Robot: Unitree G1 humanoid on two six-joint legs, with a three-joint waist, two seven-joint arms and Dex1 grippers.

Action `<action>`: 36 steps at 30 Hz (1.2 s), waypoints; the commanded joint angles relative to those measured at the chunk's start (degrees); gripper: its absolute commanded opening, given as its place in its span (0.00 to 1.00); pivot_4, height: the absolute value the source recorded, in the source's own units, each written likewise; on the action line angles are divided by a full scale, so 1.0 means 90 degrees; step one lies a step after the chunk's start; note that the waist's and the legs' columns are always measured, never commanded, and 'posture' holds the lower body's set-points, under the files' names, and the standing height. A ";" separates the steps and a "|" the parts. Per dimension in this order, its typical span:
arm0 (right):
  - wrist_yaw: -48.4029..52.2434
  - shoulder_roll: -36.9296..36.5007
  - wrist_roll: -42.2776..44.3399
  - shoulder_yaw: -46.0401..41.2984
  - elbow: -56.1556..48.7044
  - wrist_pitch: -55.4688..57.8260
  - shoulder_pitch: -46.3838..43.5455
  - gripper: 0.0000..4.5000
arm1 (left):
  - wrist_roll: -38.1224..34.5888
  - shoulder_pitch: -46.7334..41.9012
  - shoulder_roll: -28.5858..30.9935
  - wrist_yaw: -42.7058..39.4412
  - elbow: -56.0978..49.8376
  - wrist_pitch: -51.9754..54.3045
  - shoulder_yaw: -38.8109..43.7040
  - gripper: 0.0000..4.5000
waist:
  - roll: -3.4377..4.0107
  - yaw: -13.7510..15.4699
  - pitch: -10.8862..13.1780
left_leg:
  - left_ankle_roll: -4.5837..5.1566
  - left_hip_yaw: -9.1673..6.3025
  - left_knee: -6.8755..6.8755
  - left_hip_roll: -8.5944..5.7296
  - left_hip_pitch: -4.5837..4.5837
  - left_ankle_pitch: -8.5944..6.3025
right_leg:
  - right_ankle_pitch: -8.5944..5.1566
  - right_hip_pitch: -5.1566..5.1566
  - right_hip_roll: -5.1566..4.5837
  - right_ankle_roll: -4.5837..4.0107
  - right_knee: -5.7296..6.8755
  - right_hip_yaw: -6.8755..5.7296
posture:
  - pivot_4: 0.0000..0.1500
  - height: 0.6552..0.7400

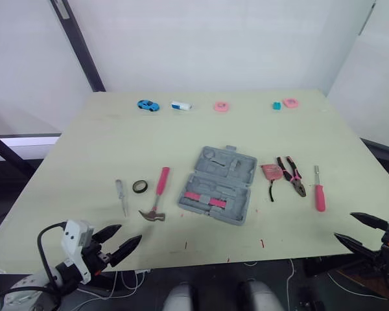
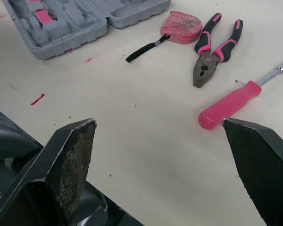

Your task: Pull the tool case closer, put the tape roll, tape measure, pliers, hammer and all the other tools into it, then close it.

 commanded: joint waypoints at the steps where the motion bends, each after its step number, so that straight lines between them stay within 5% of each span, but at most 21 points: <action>1: -0.0187 0.0032 0.0126 -0.0004 -0.0436 0.0158 -0.0051 1.00 | -0.0037 -0.0196 0.0064 -0.0001 -0.0199 -0.0119 0.0095 0.99 | 0.0000 0.0000 0.0000 | 0.0000 0.0000 0.0000 0.0000 0.0000 0.0000 | 0.0000 0.0000 0.0000 0.0000 0.0000 0.0000 | 1.00 1.00; 12: -0.2879 0.0047 -0.0117 0.1444 -0.2979 0.3031 -0.1834 1.00 | 0.0447 -0.2744 0.1360 -0.0873 0.0538 0.0160 -0.1000 0.99 | 0.0002 0.0092 0.0006 | 0.0010 0.0028 0.0001 -0.0001 -0.0007 0.0006 | 0.0001 -0.0004 0.0004 -0.0003 0.0009 -0.0005 | 1.00 1.00; 19: -0.3150 0.0243 -0.0126 0.2756 -0.2136 0.4453 -0.4063 1.00 | 0.1363 -0.5321 0.1618 -0.1924 0.2754 0.0005 -0.2476 0.99 | -0.0004 0.0120 0.0014 | 0.0013 0.0024 0.0006 -0.0003 -0.0021 0.0008 | 0.0004 -0.0014 0.0025 -0.0006 0.0015 0.0001 | 1.00 1.00; 23: -0.3088 0.0422 -0.0692 0.3596 -0.0993 0.4455 -0.4967 0.80 | 0.2134 -0.6874 0.1134 -0.2494 0.4325 -0.0425 -0.3382 0.80 | -0.0007 0.0135 0.0016 | 0.0027 0.0023 0.0013 -0.0004 -0.0041 -0.0001 | 0.0013 -0.0021 0.0032 -0.0020 0.0014 0.0005 | 1.00 1.00; 25: -0.2980 0.0427 -0.0979 0.4011 -0.0609 0.4468 -0.5266 0.53 | 0.2600 -0.7551 0.0857 -0.2584 0.5296 -0.0797 -0.3742 0.55 | -0.0008 0.0143 0.0015 | 0.0028 -0.0001 0.0040 -0.0010 -0.0083 0.0000 | 0.0015 -0.0036 0.0046 -0.0021 0.0017 0.0000 | 1.00 1.00; 28: -0.2839 0.0404 -0.1206 0.4372 -0.0344 0.4590 -0.5510 0.34 | 0.2993 -0.8130 0.0554 -0.2668 0.6267 -0.1261 -0.3997 0.35 | -0.0008 0.0125 0.0015 | 0.0029 -0.0003 0.0042 -0.0012 -0.0092 0.0000 | 0.0029 -0.0038 0.0045 0.0006 0.0012 0.0004 | 1.00 1.00; 31: -0.2683 0.0341 -0.1545 0.4757 -0.0077 0.4619 -0.5718 0.03 | 0.3551 -0.8651 0.0206 -0.2435 0.7319 -0.1938 -0.4238 0.05 | -0.0008 0.0099 0.0015 | 0.0036 -0.0003 0.0042 -0.0012 -0.0100 -0.0005 | 0.0029 -0.0045 0.0045 0.0008 0.0010 0.0005 | 1.00 1.00; 36: -0.2418 0.0362 -0.1935 0.5286 0.0180 0.4777 -0.6029 0.00 | 0.4233 -0.9287 -0.0253 -0.1716 0.8403 -0.2429 -0.4390 0.01 | -0.0009 0.0105 0.0016 | 0.0039 -0.0012 0.0043 -0.0012 -0.0102 -0.0006 | 0.0029 -0.0048 0.0047 0.0009 0.0018 -0.0001 | 1.00 1.00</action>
